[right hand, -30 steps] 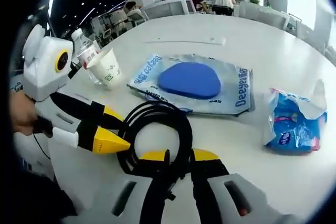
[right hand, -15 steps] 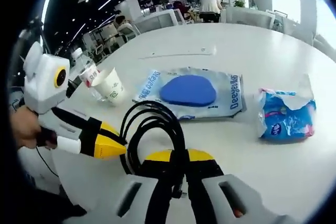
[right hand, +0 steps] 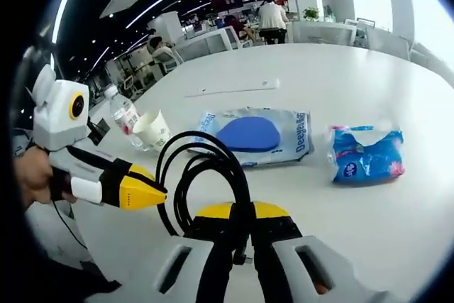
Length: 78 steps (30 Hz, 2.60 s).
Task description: Arrange the tabletop items into an orderly group along one side of the table until the central work area is clear of visible clutter.
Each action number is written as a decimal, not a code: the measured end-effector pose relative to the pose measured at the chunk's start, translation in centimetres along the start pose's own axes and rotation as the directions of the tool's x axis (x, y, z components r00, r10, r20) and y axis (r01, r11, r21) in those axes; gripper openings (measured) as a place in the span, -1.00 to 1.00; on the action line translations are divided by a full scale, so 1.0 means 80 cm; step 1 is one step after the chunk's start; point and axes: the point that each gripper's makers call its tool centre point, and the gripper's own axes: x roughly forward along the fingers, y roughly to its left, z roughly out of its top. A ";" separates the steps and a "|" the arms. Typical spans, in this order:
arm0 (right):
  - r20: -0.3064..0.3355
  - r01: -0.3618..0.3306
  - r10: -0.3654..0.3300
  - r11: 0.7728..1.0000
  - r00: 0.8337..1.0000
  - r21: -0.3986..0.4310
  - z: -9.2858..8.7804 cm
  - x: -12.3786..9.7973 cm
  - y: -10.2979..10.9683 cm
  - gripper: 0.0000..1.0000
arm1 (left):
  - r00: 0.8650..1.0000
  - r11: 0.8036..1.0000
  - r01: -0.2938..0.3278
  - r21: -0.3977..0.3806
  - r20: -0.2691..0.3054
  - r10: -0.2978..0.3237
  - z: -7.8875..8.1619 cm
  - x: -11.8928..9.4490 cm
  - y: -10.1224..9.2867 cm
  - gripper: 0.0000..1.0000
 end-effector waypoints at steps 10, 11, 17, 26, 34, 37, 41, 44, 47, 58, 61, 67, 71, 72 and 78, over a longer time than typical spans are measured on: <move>-0.021 0.065 -0.065 0.998 0.998 0.010 -0.013 -0.031 -0.030 -0.93 | 0.997 0.997 0.062 0.035 -0.037 -0.061 0.000 0.023 -0.039 -0.92; -0.026 0.072 -0.072 0.997 0.997 0.011 -0.015 -0.033 -0.035 -0.93 | 0.997 0.997 0.067 0.038 -0.039 -0.065 0.000 0.026 -0.042 -0.92; -0.046 0.112 -0.111 0.993 0.993 0.029 -0.023 -0.047 -0.065 -0.93 | 0.994 0.994 0.100 0.038 -0.058 -0.098 -0.001 0.044 -0.069 -0.91; -0.074 0.144 -0.140 0.989 0.987 0.043 -0.040 -0.051 -0.092 -0.93 | 0.989 0.992 0.116 0.043 -0.094 -0.111 -0.005 0.069 -0.090 -0.91; -0.081 0.155 -0.152 0.988 0.985 0.023 -0.048 -0.047 -0.110 -0.92 | 0.990 0.994 0.103 0.047 -0.106 -0.097 -0.006 0.088 -0.097 -0.91; -0.107 0.161 -0.161 0.987 0.981 -0.009 -0.053 -0.039 -0.117 -0.92 | 0.988 0.994 0.098 0.042 -0.120 -0.093 -0.010 0.097 -0.099 -0.90; -0.118 0.158 -0.158 0.987 0.980 -0.014 -0.056 -0.034 -0.123 -0.92 | 0.990 0.997 0.075 0.037 -0.122 -0.069 -0.010 0.104 -0.096 -0.90; -0.120 0.151 -0.150 0.989 0.981 -0.003 -0.058 -0.023 -0.129 -0.92 | 0.991 0.998 0.065 0.026 -0.118 -0.062 -0.009 0.104 -0.093 -0.90; -0.117 0.144 -0.142 0.990 0.983 0.003 -0.058 -0.021 -0.121 -0.91 | 0.993 0.999 0.044 0.015 -0.112 -0.042 -0.009 0.106 -0.085 -0.90; -0.101 0.142 -0.146 0.989 0.984 -0.043 -0.065 -0.004 -0.122 -0.88 | 0.995 0.999 0.013 0.031 -0.104 -0.010 -0.011 0.108 -0.074 -0.84; -0.110 0.135 -0.140 0.990 0.984 -0.049 -0.065 -0.003 -0.123 -0.87 | 0.995 0.999 0.021 0.039 -0.101 -0.017 -0.013 0.108 -0.074 -0.78; -0.098 0.139 -0.148 0.986 0.984 -0.090 -0.058 -0.003 -0.119 -0.80 | 0.995 0.998 0.057 0.019 -0.082 -0.056 -0.011 0.108 -0.080 -0.65; -0.080 0.150 -0.156 0.985 0.984 -0.082 -0.054 -0.005 -0.119 -0.74 | 0.994 0.998 0.051 0.023 -0.095 -0.048 -0.017 0.103 -0.078 -0.61; -0.077 0.155 -0.161 0.985 0.984 -0.079 -0.053 -0.006 -0.120 -0.74 | 0.994 0.998 0.051 0.022 -0.095 -0.049 -0.017 0.103 -0.078 -0.59; -0.062 0.188 -0.190 0.981 0.980 -0.043 -0.052 -0.015 -0.127 -0.60 | 0.996 0.998 0.053 0.035 -0.076 -0.051 -0.017 0.093 -0.081 -0.33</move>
